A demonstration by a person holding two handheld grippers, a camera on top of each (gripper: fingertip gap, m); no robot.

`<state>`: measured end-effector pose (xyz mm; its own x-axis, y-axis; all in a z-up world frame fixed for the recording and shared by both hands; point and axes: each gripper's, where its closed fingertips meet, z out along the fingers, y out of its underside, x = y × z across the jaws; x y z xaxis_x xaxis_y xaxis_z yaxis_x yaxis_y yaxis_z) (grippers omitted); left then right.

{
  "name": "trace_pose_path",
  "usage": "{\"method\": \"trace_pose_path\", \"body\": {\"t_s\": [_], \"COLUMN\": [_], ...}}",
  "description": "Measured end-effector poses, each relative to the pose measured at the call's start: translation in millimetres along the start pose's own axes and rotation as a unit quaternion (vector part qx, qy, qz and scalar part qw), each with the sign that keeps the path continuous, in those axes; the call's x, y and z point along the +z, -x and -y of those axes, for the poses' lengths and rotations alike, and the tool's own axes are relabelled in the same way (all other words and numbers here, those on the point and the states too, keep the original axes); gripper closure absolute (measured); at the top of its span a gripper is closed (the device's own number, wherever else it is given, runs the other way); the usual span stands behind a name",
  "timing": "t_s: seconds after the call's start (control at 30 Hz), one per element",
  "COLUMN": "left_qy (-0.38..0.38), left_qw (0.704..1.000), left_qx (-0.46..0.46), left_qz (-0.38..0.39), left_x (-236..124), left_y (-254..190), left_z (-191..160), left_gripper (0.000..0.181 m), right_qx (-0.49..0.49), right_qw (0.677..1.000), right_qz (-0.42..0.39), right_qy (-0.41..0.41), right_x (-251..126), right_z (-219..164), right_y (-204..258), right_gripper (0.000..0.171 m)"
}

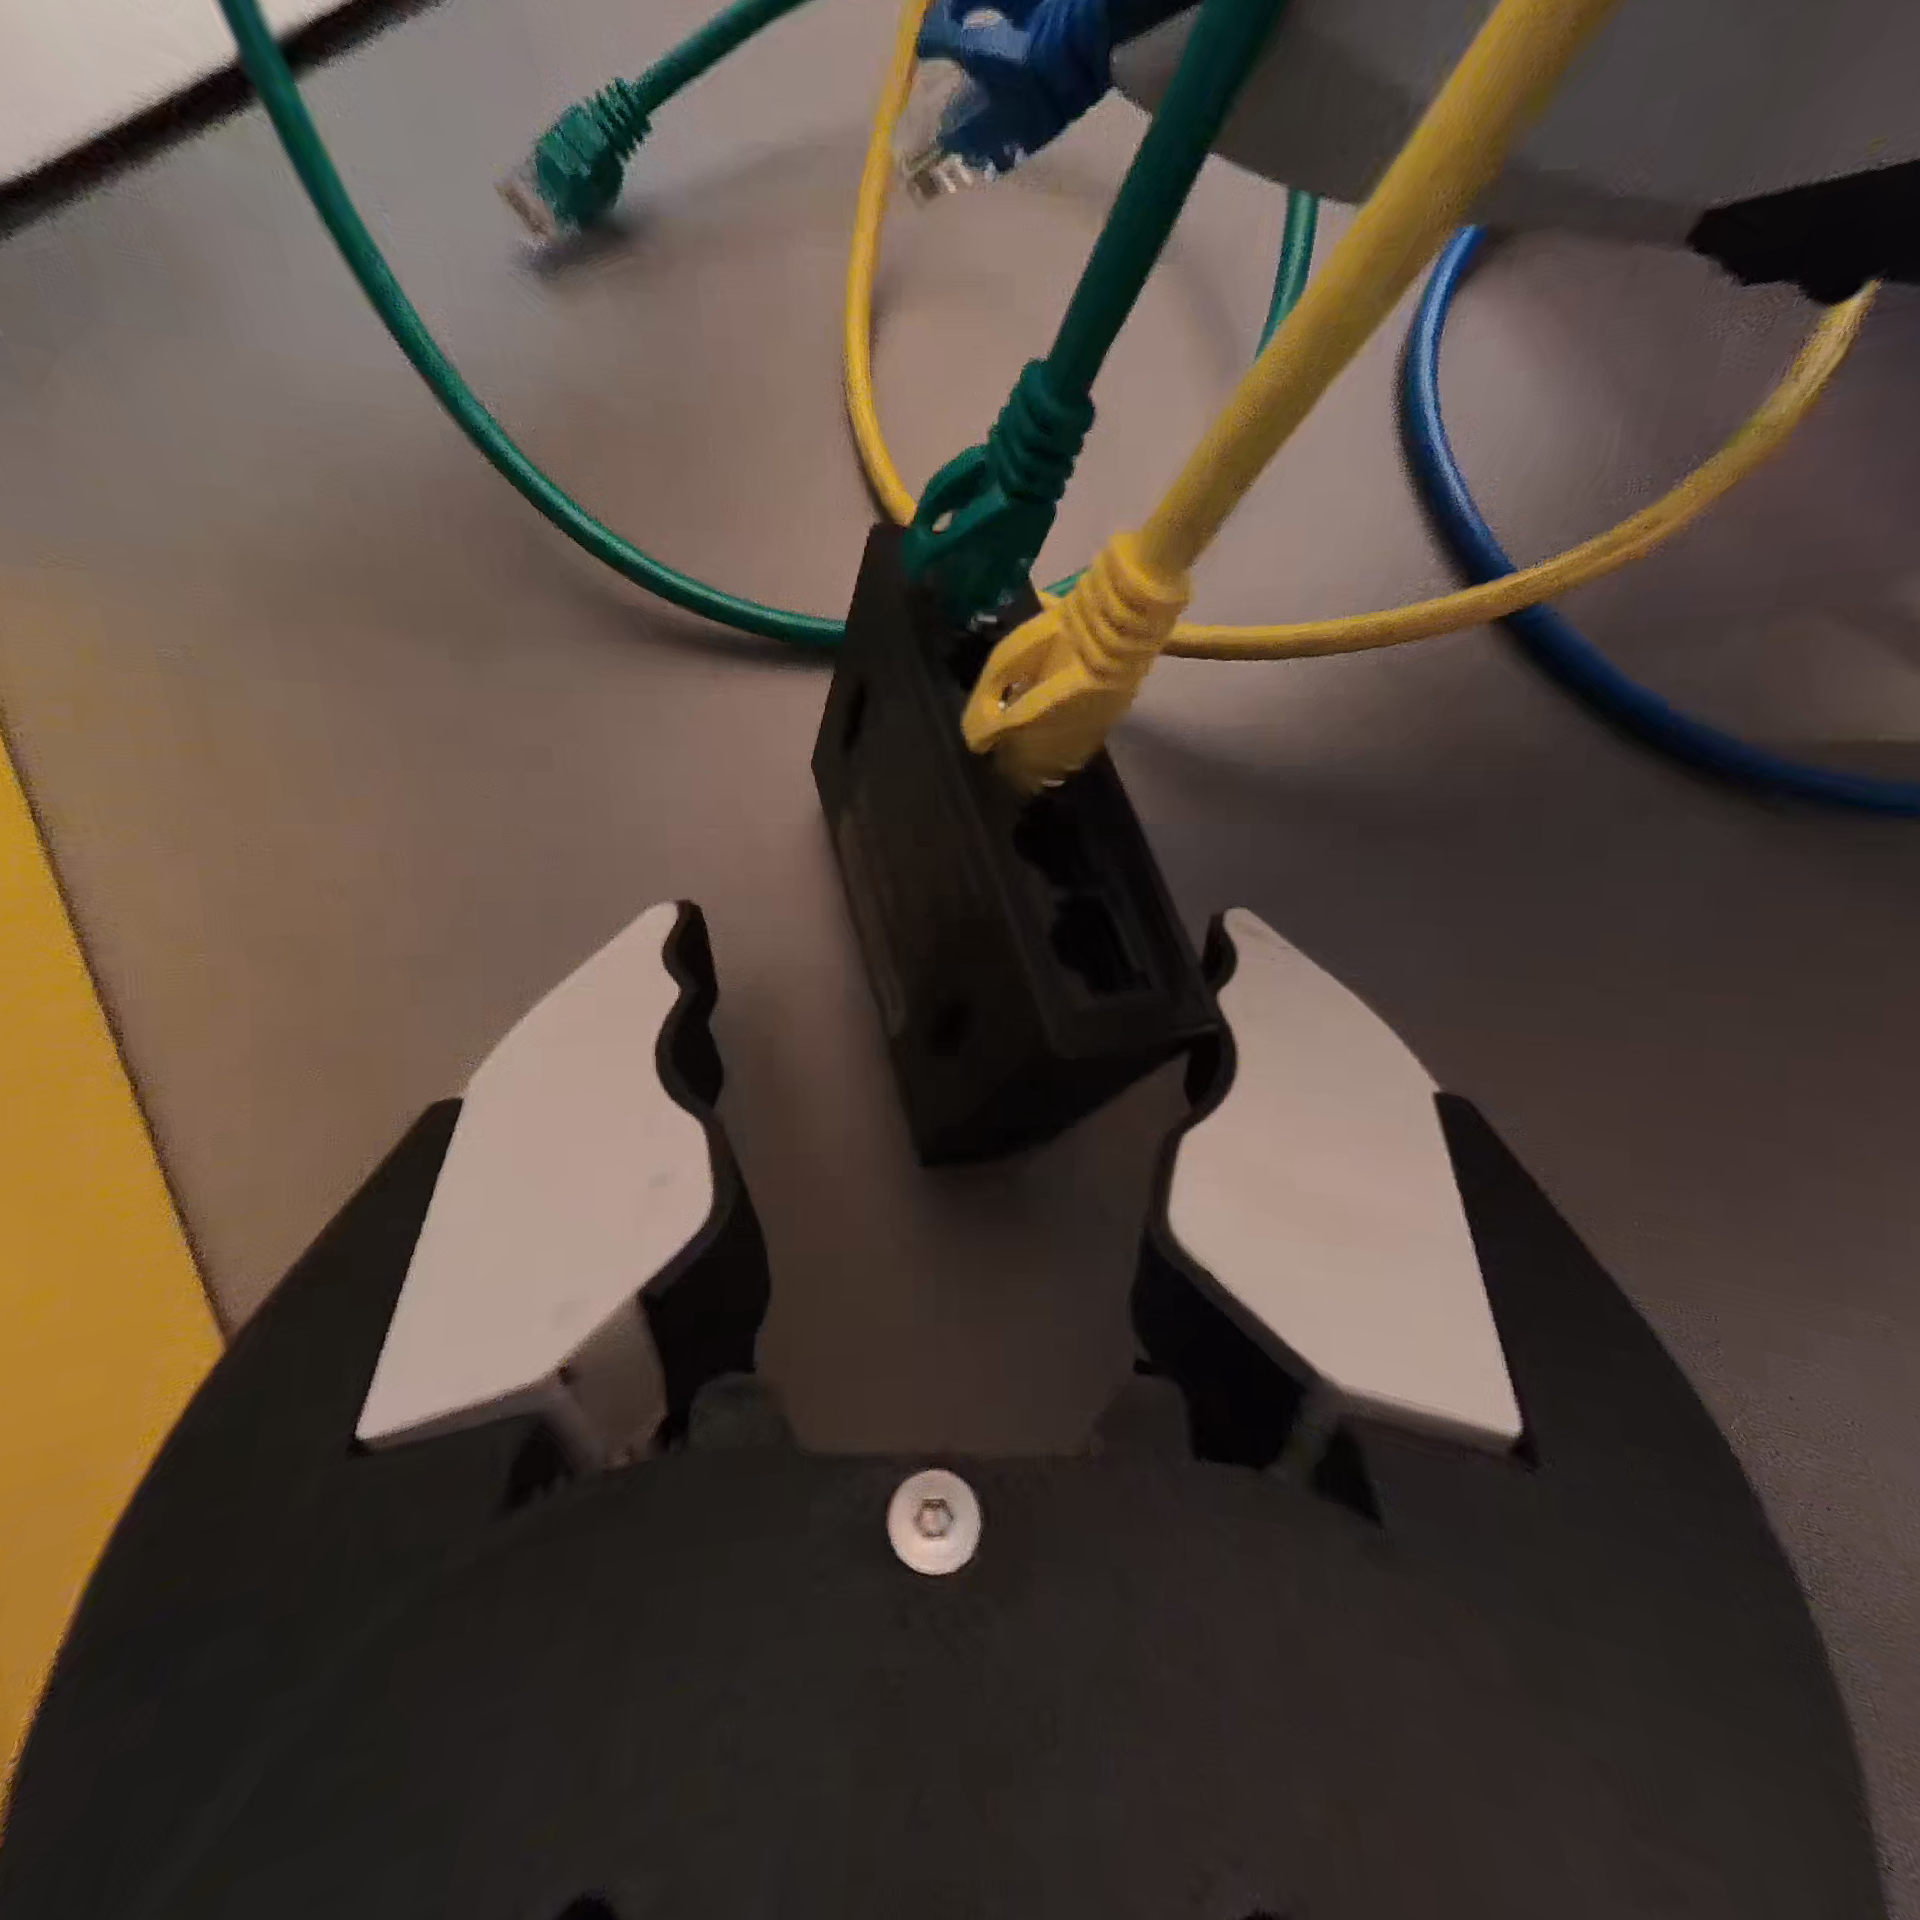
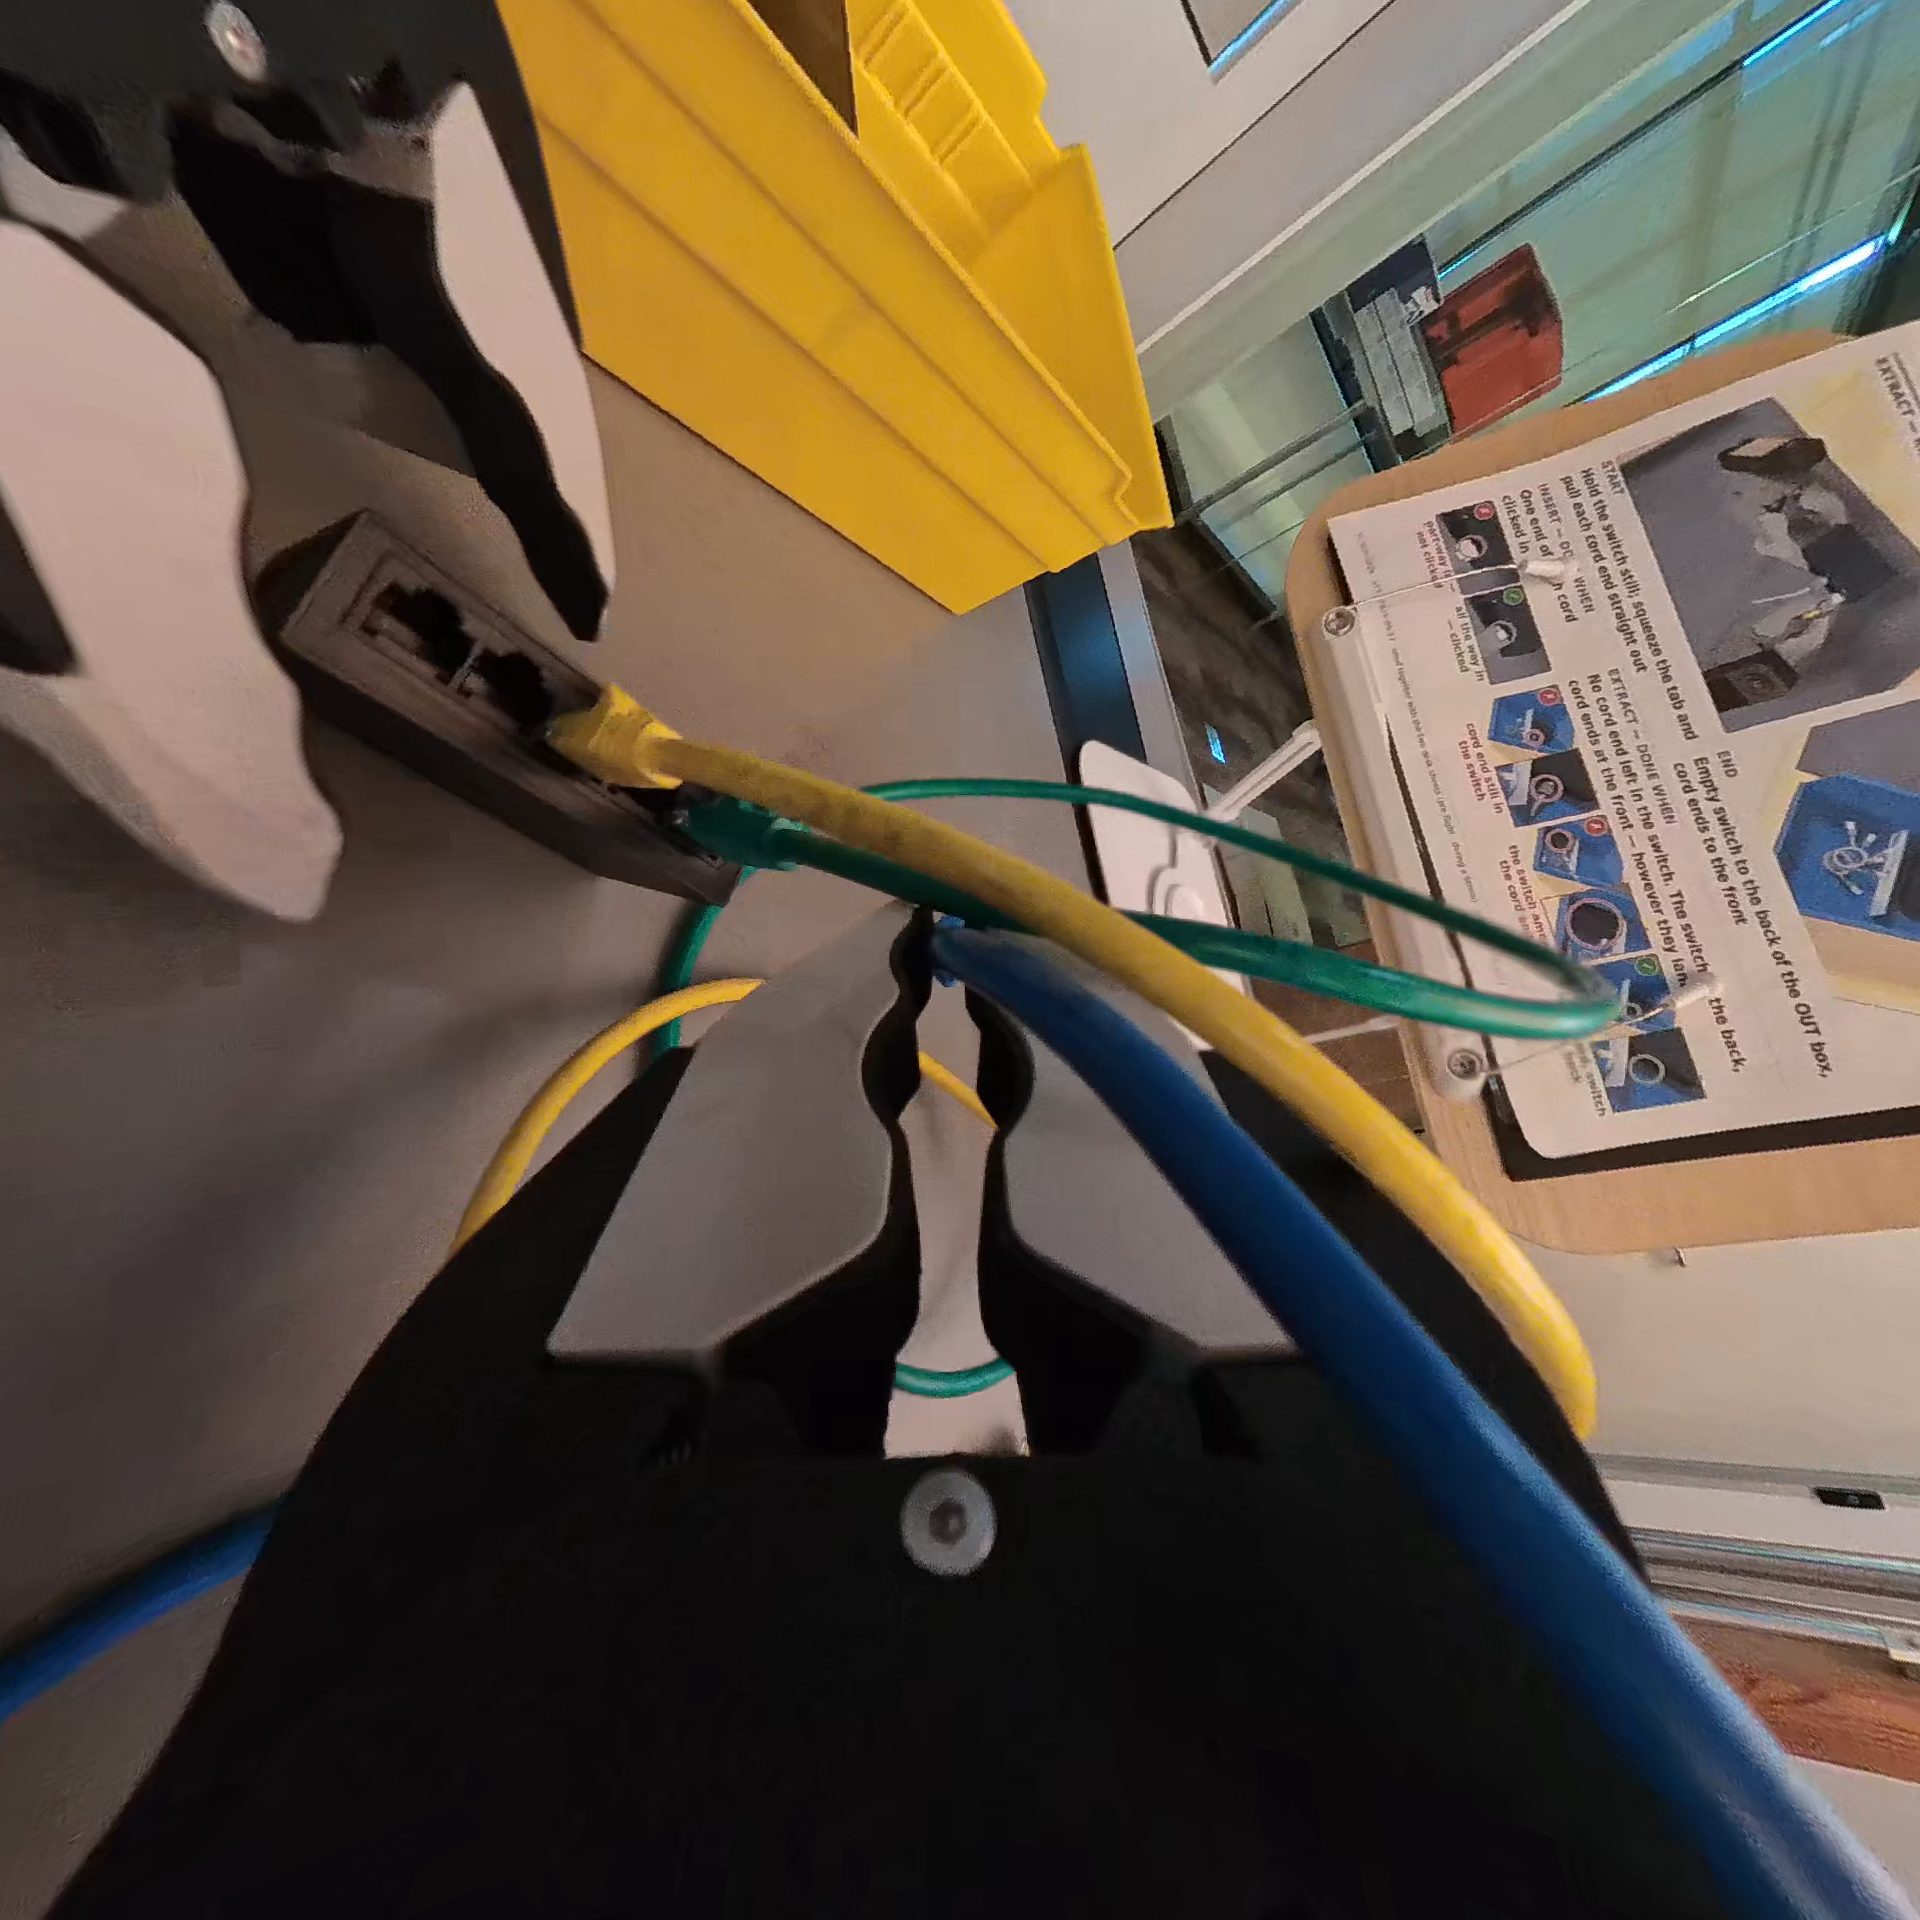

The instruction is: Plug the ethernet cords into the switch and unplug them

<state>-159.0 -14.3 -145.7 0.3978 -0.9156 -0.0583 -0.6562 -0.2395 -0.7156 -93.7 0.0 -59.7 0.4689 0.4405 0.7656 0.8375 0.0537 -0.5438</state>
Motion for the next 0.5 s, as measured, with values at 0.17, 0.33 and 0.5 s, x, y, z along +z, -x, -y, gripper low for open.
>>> {"method": "trace_pose_path", "body": {"t_s": [0.17,0.33,0.5], "left_qy": [-0.008,-0.035,-0.028], "left_qw": [0.997,0.995,0.999], "left_qx": [0.059,0.072,0.020], "left_qz": [0.038,0.065,0.035], "left_x": [7,11,18], "left_y": [5,14,16], "left_z": [3,8,7], "left_gripper": [0.135,0.150,0.151], "right_qx": [0.013,0.016,0.019], "right_qw": [1.000,1.000,1.000], "right_qz": [0.011,0.013,0.006], "right_qy": [-0.001,-0.001,-0.001], "right_x": [-1,0,0], "right_z": [4,7,9], "right_y": [2,2,0], "right_gripper": [0.165,0.165,0.165]}}
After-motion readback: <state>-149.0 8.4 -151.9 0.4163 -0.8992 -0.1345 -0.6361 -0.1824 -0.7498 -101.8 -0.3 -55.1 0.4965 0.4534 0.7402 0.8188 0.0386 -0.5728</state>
